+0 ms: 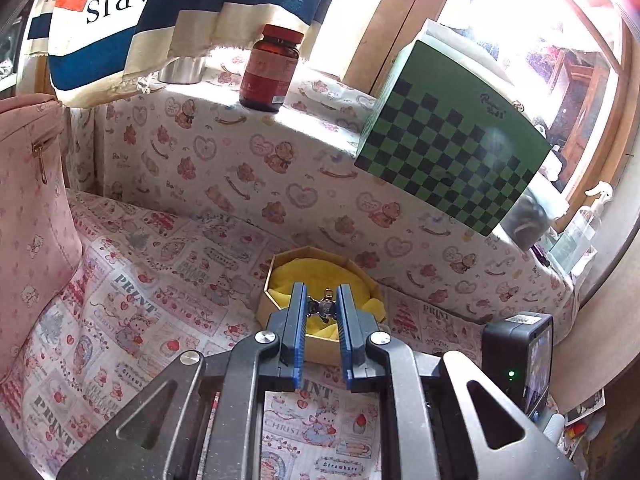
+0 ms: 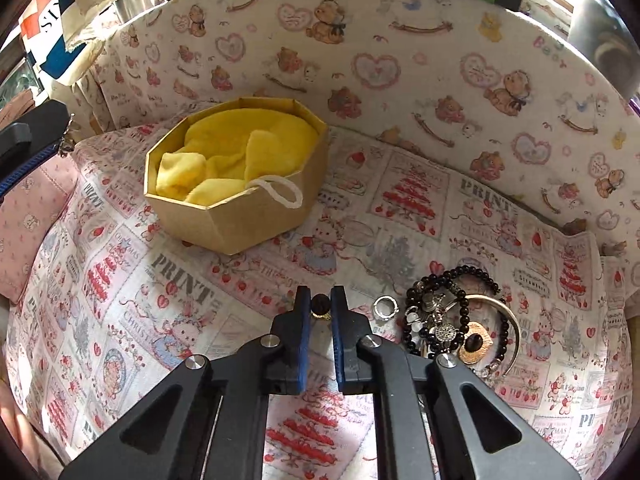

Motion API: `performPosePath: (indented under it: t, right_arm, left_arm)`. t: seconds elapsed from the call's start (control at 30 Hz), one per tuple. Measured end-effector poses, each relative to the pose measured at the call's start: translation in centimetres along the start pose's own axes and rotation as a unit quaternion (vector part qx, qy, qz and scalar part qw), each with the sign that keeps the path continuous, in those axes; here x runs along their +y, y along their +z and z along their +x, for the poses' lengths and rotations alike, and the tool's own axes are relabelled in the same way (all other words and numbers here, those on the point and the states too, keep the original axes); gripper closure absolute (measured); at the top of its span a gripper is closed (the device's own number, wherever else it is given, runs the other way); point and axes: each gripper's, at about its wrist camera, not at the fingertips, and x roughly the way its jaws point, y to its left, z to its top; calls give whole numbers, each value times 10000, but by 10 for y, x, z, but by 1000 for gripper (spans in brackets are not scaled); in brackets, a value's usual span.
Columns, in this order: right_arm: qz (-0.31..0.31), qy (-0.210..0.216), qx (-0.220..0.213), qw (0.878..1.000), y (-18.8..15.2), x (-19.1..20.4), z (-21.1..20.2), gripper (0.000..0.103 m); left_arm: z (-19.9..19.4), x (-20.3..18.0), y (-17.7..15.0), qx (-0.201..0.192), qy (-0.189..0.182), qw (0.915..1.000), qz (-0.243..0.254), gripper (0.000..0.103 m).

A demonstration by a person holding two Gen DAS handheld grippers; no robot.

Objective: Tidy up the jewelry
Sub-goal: 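Carry the earring toward the yellow-lined box with left while right grasps a small dark earring, then lower both held earrings over the box and open both tools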

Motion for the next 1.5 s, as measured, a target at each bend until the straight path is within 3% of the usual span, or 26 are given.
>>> performPosePath:
  t: [0.23, 0.5, 0.6, 0.73, 0.83, 0.93, 1.0, 1.07, 1.27, 1.5]
  right_arm:
    - [421, 595, -939, 9929, -22, -36, -41, 92]
    - [656, 1224, -2218, 9652, -50, -71, -87, 92]
    - [797, 1282, -2521, 9559, -49, -77, -103, 92]
    - [807, 1099, -2922, 9466, -58, -83, -123, 92]
    - [874, 1170, -2956, 9441, -61, -88, -128, 92]
    - [1010, 1313, -2912, 9422, -60, -95, -125, 92]
    - [1083, 1373, -2864, 9420, -59, -96, -119, 92]
    - [1089, 1374, -2773, 9446, -59, -94, -112, 92]
    - [955, 1282, -2622, 9517, -59, -86, -104, 93]
    - [1072, 1260, -2626, 9506, -58, -90, -107, 92]
  left_arm:
    - [-3, -3, 0, -51, 20, 10000, 56, 90]
    - [-11, -12, -2, -311, 119, 9990, 296, 90]
    - [-18, -18, -4, -562, 266, 9970, 468, 90]
    - [-24, -22, -5, -704, 70, 9960, 543, 90]
    - [-26, -20, -4, -745, -159, 9958, 508, 90]
    - [-28, -15, -1, -1032, -492, 9914, 640, 90]
    - [-15, -6, 6, -840, -980, 9896, 627, 90]
    - [7, 10, 10, -455, -1365, 9892, 295, 90]
    - [38, 26, 8, -182, -1435, 9895, 3, 90]
    - [50, 32, 7, -35, -1498, 9886, -107, 90]
